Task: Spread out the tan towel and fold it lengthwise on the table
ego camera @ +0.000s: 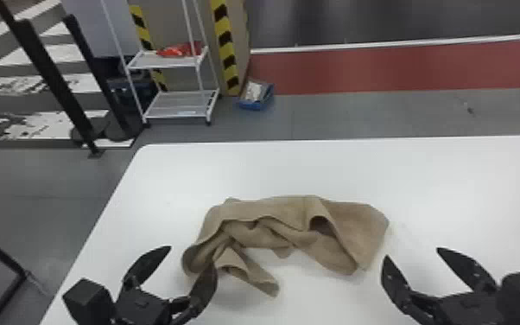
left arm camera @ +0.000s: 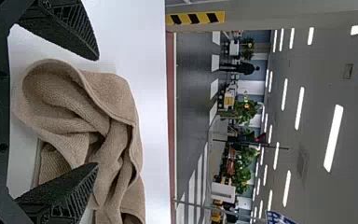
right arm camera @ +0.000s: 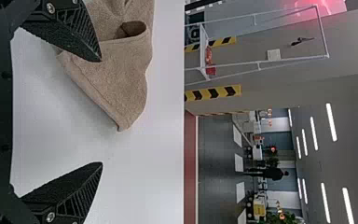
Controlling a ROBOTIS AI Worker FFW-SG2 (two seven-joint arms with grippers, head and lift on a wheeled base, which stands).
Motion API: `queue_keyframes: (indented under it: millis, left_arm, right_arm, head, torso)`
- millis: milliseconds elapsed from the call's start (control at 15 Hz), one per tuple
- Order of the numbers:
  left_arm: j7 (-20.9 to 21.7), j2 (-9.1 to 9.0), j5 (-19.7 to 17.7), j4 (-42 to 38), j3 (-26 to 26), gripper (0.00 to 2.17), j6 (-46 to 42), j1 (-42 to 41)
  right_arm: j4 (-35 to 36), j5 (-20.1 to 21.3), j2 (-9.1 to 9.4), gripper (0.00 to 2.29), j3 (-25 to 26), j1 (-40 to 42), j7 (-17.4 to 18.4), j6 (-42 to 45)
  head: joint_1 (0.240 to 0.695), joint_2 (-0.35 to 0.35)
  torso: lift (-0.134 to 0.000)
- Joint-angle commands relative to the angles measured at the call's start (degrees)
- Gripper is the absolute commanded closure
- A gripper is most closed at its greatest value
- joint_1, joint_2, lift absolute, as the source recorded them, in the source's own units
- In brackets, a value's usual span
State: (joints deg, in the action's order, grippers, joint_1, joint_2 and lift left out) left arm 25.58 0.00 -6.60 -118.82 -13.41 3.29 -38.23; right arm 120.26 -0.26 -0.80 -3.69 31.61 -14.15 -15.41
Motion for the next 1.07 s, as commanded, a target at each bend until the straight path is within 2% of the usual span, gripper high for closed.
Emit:
queue_keyframes:
  millis: [0,733,1000]
  left_arm:
    - [0.0,-0.15,0.1,-0.09,0.14,0.08,0.01,0.0]
    - [0.0,-0.15,0.1,0.08,0.14,0.08,0.01,0.26]
    - [0.0,-0.15,0.1,0.52,0.14,0.08,0.01,0.44]
  right_arm:
    - [0.15,0.0,-0.08,0.1,0.0,0.03,0.0,-0.03]
    - [0.07,0.09,0.01,0.1,-0.09,-0.32,-0.09,-0.55]
    - [-0.02,1.76,0.1,0.15,-0.44,-0.94,-0.97,0.15]
  head:
    - [0.695,0.173]
    - [0.695,0.172]
    - [0.695,0.172]
  torso:
    - [-0.124]
    - [-0.124]
    - [-0.124]
